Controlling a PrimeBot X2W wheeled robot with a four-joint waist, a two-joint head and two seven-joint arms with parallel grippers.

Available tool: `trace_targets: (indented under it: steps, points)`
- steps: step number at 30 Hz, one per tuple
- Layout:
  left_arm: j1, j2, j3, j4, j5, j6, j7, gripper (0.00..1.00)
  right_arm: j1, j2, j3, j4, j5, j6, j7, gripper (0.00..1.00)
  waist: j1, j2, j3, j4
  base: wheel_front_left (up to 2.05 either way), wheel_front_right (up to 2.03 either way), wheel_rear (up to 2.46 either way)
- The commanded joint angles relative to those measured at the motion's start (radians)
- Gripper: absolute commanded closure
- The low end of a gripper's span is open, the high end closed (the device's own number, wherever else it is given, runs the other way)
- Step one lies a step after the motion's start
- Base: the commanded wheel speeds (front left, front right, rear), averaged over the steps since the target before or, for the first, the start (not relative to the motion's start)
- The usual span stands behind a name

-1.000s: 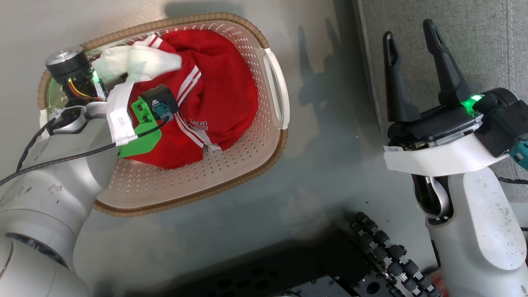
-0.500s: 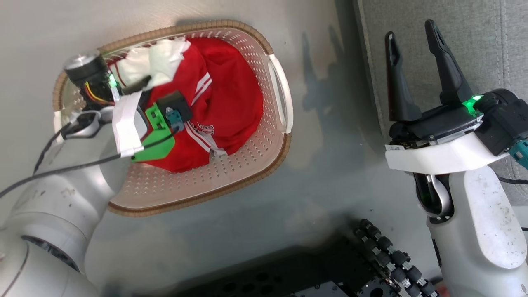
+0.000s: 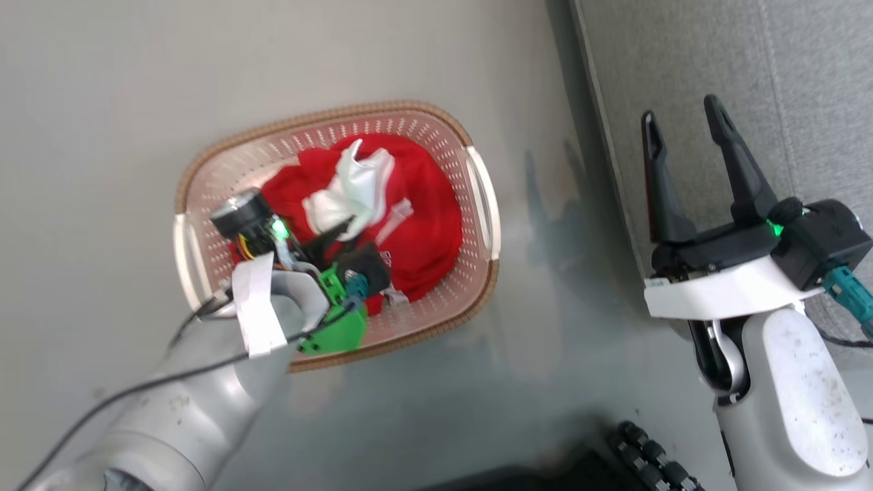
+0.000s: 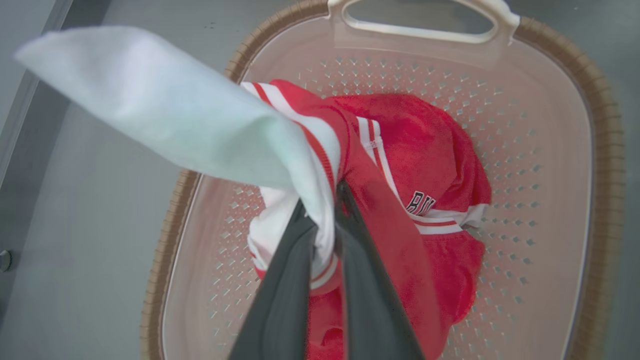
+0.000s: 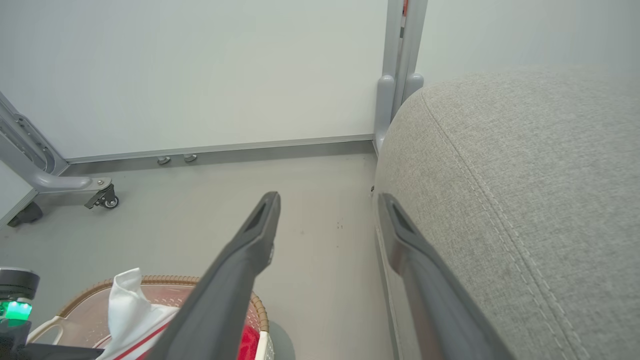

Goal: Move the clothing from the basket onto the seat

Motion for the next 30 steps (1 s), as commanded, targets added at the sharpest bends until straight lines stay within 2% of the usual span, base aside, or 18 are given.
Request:
trace_targets:
  steps: [1,11,18,24,30]
  points:
    - [0.045,0.005,0.018,-0.045,-0.029,0.006,-0.003,1.00,0.029,-0.004,-0.007,0.006,-0.011,-0.001,-0.005,0.00,0.0000,0.0071,-0.137,0.067,0.00,0.00,0.00]
    - [0.269,0.034,0.118,-0.407,-0.170,0.049,-0.003,1.00,0.159,-0.004,-0.034,0.035,-0.039,-0.001,-0.005,0.00,0.0000,0.0071,-0.378,0.140,0.00,0.00,0.00]
    - [0.415,0.047,0.211,-0.615,-0.209,0.104,-0.003,1.00,0.240,-0.004,-0.028,0.047,-0.032,-0.001,-0.005,0.00,0.0000,0.0071,-0.521,0.146,0.00,0.00,0.00]
    - [0.536,0.041,0.286,-0.749,-0.215,0.140,-0.004,1.00,0.316,-0.004,-0.015,0.052,-0.004,-0.001,-0.005,0.00,0.0000,0.0071,-0.625,0.141,0.00,0.00,0.00]
    - [0.607,0.015,0.342,-0.838,-0.202,0.151,-0.003,1.00,0.379,-0.004,0.014,0.061,-0.005,-0.001,-0.005,0.00,0.0000,0.0071,-0.695,0.145,0.00,0.00,0.00]
